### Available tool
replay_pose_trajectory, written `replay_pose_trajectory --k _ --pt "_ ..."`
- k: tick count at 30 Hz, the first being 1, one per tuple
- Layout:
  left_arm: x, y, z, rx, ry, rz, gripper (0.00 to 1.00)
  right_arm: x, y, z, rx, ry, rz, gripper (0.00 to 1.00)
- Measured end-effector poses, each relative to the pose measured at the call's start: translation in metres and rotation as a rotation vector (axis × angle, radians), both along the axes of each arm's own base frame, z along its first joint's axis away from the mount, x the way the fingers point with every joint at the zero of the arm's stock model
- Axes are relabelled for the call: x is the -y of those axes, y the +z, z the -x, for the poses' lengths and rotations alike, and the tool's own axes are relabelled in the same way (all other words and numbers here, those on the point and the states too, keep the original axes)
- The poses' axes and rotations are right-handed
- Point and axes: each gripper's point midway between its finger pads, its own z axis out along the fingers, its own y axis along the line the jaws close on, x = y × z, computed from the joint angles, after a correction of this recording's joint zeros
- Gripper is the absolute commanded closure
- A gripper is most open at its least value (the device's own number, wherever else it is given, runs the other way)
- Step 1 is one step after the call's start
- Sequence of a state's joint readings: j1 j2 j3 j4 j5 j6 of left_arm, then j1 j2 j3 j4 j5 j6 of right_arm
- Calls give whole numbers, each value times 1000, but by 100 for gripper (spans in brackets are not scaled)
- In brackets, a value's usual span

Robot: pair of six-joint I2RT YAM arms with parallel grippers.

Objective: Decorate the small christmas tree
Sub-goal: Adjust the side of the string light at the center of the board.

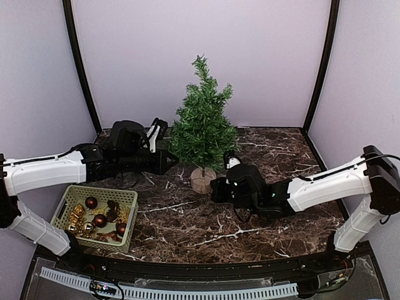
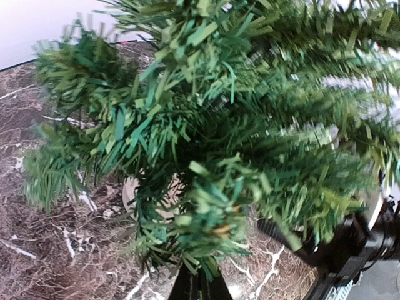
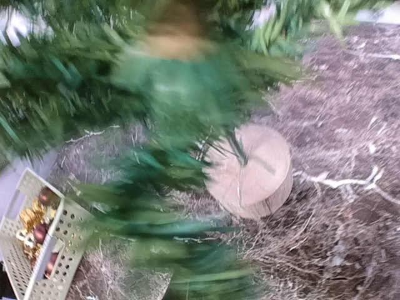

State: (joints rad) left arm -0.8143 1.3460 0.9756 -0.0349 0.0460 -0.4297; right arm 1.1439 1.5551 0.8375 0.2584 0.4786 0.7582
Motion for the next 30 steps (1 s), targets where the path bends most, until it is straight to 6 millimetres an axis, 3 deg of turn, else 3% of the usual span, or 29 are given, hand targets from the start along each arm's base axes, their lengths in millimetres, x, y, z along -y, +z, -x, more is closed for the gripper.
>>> replay_pose_trajectory --k 4,10,17,22,30 --pt "-13 3 -13 -7 20 22 100 -9 -18 4 -20 28 22 96" --pt "-20 7 -21 1 -3 38 100 -11 -18 14 13 92 -22 49" --pt "-20 7 -20 8 -37 36 100 24 -31 35 3 110 -67 19" --pt "-21 5 -20 2 -45 38 100 46 -38 33 -9 69 -77 10" --pt "-22 5 -20 -2 -49 42 100 63 -54 -8 -11 21 -108 7"
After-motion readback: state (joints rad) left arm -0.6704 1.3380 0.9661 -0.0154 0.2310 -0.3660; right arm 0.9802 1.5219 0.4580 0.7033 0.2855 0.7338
